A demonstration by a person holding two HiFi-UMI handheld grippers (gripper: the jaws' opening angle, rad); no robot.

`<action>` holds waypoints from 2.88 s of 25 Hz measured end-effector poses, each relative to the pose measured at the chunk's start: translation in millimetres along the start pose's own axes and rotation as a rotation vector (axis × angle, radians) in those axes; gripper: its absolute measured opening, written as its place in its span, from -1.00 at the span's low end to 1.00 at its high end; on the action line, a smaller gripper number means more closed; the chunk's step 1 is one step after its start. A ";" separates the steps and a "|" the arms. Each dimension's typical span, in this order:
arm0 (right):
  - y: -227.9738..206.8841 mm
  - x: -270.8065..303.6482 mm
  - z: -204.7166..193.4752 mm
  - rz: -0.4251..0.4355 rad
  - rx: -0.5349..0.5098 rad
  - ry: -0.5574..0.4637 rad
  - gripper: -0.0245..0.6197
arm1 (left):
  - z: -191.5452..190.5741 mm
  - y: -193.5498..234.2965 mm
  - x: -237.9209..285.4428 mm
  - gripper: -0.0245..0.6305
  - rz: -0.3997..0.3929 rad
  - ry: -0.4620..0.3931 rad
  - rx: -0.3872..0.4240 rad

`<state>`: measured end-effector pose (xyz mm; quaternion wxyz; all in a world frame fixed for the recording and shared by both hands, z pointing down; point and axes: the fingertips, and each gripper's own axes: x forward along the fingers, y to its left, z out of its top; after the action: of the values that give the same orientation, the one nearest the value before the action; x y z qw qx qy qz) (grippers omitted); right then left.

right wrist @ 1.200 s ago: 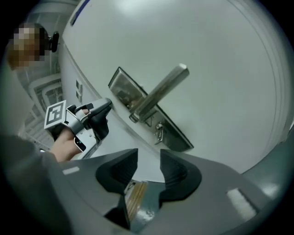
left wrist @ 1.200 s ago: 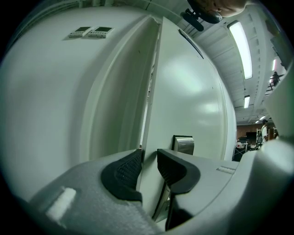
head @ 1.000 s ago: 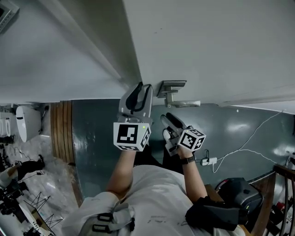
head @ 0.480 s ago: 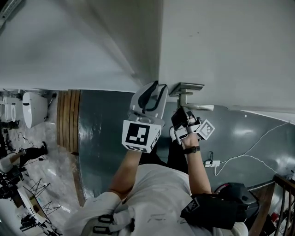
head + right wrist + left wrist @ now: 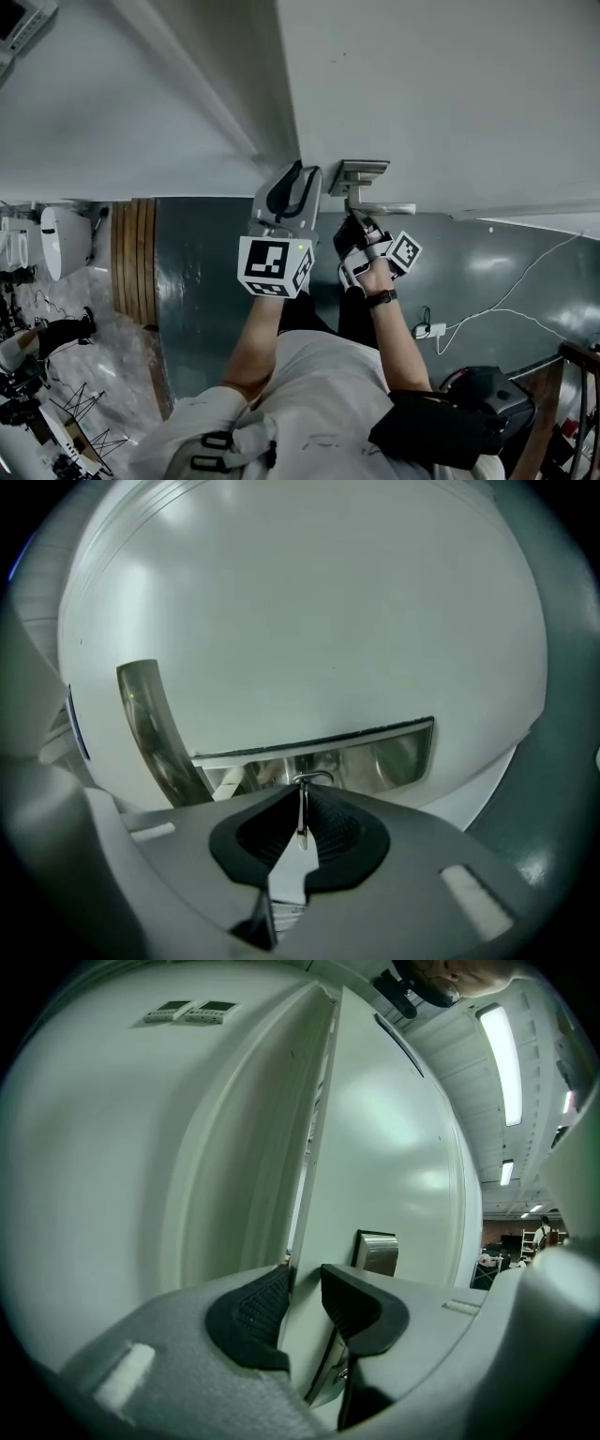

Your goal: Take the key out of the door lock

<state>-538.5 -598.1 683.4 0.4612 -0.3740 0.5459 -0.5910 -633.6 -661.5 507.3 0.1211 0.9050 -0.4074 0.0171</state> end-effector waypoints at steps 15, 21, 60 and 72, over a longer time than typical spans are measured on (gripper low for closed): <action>-2.5 -6.5 -1.0 -0.005 -0.010 -0.058 -0.85 | -3.0 1.3 2.7 -0.56 -0.016 0.033 -0.006; -10.1 -66.7 -23.8 -0.033 -0.078 -0.044 -0.85 | -3.6 -1.8 5.2 -0.56 -0.054 0.044 0.014; 255.7 -196.4 -64.4 -0.156 -1.576 -0.045 -0.85 | 17.6 -179.7 -163.2 -0.92 -0.001 -0.083 0.184; 251.0 -164.2 -110.1 -0.153 -1.623 -0.011 -0.84 | 17.3 -148.0 -180.3 -0.92 -0.034 -0.087 0.133</action>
<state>-560.0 -403.0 431.3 0.0074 -0.6311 0.7747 -0.0392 -645.3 -438.8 436.7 0.0430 0.9178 -0.3946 0.0025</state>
